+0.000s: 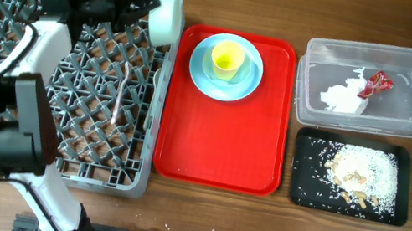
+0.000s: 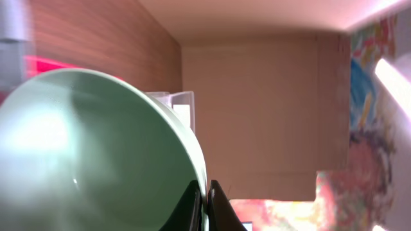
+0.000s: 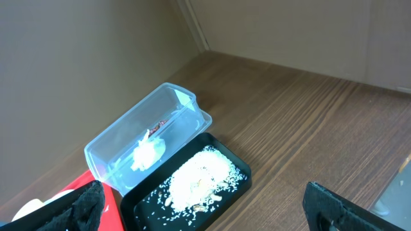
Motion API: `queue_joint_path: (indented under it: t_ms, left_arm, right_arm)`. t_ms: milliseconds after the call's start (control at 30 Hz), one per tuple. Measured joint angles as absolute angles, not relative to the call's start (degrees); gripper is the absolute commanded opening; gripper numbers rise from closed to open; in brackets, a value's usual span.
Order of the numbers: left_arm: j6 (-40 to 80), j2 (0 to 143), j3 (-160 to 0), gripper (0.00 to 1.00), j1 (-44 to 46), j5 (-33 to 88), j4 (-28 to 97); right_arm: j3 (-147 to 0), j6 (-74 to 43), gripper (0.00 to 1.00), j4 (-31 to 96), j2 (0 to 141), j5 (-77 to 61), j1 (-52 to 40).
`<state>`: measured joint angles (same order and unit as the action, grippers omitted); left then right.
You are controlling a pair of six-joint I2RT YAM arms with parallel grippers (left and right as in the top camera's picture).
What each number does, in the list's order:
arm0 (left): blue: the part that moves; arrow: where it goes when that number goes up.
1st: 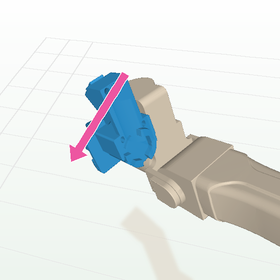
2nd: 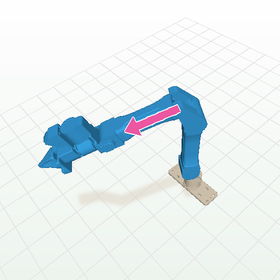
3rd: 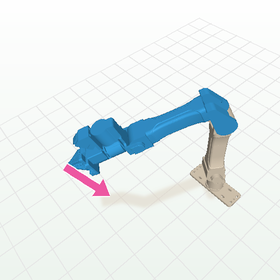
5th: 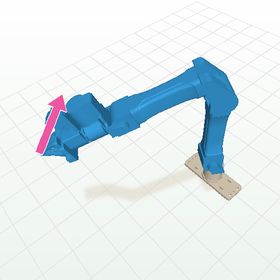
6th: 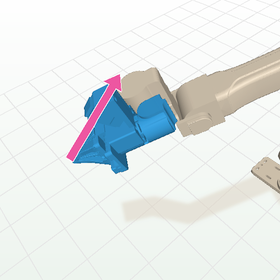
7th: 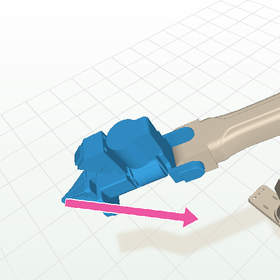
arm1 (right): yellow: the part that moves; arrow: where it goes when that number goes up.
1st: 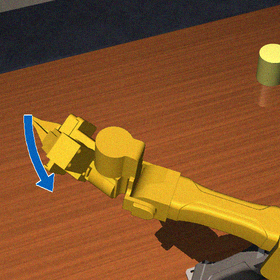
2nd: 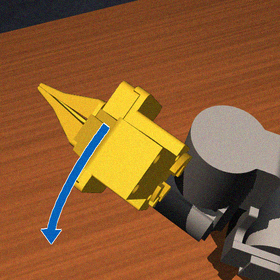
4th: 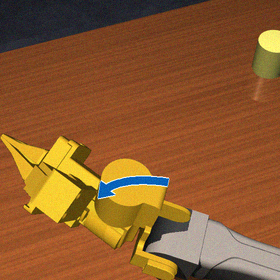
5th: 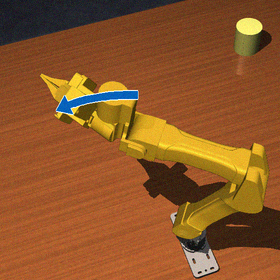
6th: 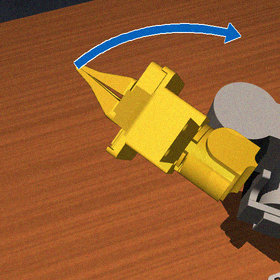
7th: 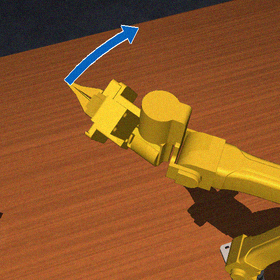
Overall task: Sort waste into correct bins and load items into the dishwasher rack
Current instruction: 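Carry the green bowl with the left gripper into the rack, then reach the left gripper to the yellow cup and grasp it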
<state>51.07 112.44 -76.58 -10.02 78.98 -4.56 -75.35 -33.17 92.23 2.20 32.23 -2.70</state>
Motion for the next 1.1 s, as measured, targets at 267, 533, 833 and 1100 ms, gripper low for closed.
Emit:
queue_joint_path:
  t_ms: [267, 533, 833, 1100]
  left_arm:
    - [47.35, 117.73, -76.64, 0.22, -13.37, 78.37, -1.74]
    - [46.59, 117.86, -76.64, 0.99, -23.22, 76.36, -1.85]
    - [40.51, 85.47, -77.58, 1.0, -12.12, 56.31, 22.2]
    - [21.45, 90.06, -77.62, 0.4, 32.62, 1.65, 24.95]
  right_arm:
    - [-75.35, -33.17, 1.0, 92.23, 2.2, 32.21, -2.7]
    - [-75.35, -33.17, 1.0, 92.2, 2.2, 32.21, -2.7]
    - [-75.37, -33.19, 1.0, 92.23, 2.2, 32.25, -2.7]
    - [-75.37, -33.19, 1.0, 92.2, 2.2, 32.23, -2.7]
